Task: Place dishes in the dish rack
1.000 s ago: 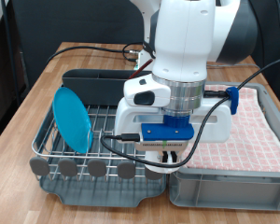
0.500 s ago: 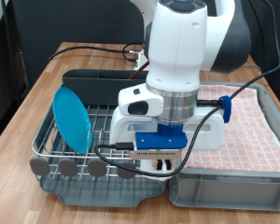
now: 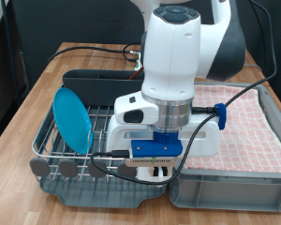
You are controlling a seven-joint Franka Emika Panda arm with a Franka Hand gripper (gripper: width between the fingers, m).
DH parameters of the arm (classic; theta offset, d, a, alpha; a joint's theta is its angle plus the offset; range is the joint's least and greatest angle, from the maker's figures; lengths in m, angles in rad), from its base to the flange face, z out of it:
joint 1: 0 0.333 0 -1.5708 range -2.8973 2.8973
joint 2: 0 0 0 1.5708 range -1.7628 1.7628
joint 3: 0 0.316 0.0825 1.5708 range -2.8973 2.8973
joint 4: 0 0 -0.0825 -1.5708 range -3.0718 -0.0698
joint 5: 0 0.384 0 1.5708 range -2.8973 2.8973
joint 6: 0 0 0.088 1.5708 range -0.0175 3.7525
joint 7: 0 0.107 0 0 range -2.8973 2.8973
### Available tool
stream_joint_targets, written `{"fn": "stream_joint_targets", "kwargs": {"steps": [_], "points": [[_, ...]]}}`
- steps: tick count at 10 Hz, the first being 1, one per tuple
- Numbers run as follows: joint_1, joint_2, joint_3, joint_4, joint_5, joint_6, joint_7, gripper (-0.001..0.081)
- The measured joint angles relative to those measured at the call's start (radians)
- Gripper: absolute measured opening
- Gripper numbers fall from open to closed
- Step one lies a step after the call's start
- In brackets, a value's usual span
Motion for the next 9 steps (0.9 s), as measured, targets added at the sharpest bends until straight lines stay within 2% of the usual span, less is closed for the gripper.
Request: {"fn": "stream_joint_targets", "kwargs": {"steps": [1,2,3,4,5,6,7,8,9], "points": [[-0.002,0.001,0.001,0.0,0.0,0.0,-0.002,0.0071],[-0.003,0.001,0.001,0.0,0.0,0.0,-0.004,0.0274],[-0.004,0.001,0.001,0.0,0.0,0.0,-0.005,0.0274],[-0.004,0.001,0.002,0.004,0.0,-0.01,-0.011,0.0468],[-0.008,0.001,0.007,0.022,0.0,-0.056,-0.023,0.0468],[-0.012,0.001,0.011,0.049,0.0,-0.122,-0.034,0.0669],[-0.014,0.001,0.012,0.079,0.0,-0.187,-0.041,0.0669],[-0.014,0.0,0.012,0.105,0.0,-0.239,-0.042,0.0773],[-0.014,-0.002,0.012,0.128,0.0,-0.293,-0.042,0.0773]]}}
